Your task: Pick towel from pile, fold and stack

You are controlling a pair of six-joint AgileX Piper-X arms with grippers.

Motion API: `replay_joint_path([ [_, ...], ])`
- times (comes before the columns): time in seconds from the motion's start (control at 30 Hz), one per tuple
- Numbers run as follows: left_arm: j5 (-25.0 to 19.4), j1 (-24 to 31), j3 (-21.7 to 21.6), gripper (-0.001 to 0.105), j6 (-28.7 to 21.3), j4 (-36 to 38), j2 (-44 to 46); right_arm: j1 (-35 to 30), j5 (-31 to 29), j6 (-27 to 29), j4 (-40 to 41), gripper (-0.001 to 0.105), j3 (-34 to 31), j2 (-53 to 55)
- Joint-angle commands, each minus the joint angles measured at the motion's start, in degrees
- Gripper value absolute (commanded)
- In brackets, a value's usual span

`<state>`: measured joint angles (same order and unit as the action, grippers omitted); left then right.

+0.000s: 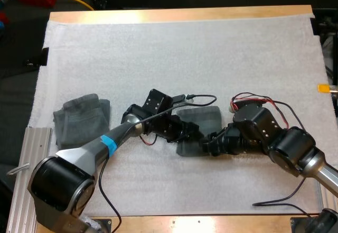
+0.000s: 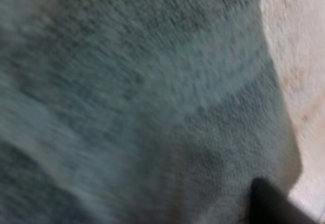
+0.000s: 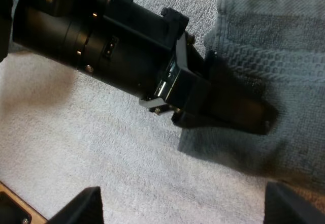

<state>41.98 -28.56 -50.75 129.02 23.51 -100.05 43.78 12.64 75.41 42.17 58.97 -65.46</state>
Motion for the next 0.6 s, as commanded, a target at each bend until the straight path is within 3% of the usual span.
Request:
replay_joint_path([
  [0.0, 0.8, -0.2, -0.3, 0.034, 0.6, 0.5, 0.0, 0.0, 0.0, 0.3, 0.4, 0.063, 0.3, 0.5],
  [0.07, 0.7, -0.2, -0.3, 0.016, 0.6, 1.5, 0.0, 0.0, 0.0, 0.3, 0.4, 0.063, 0.3, 0.5],
  [0.17, 0.4, -0.2, -0.3, 0.0, -0.4, 2.5, 0.3, 0.0, 0.0, 0.3, 0.4, 0.063, 0.3, 0.5],
  [0.33, -0.2, -0.1, -0.3, 0.0, -5.0, 5.2, 3.4, 0.0, 0.0, -1.4, 0.4, 0.063, 0.3, 0.5],
  [0.43, -4.5, 1.1, -1.6, 0.0, -11.2, 12.0, 7.1, 0.0, 0.5, -2.9, -0.3, 0.063, 0.3, 0.5],
  [0.57, -4.4, 5.4, -5.8, 0.0, -16.8, 20.3, 10.9, 0.0, 1.6, -3.6, -1.7, 0.063, 0.3, 0.5],
])
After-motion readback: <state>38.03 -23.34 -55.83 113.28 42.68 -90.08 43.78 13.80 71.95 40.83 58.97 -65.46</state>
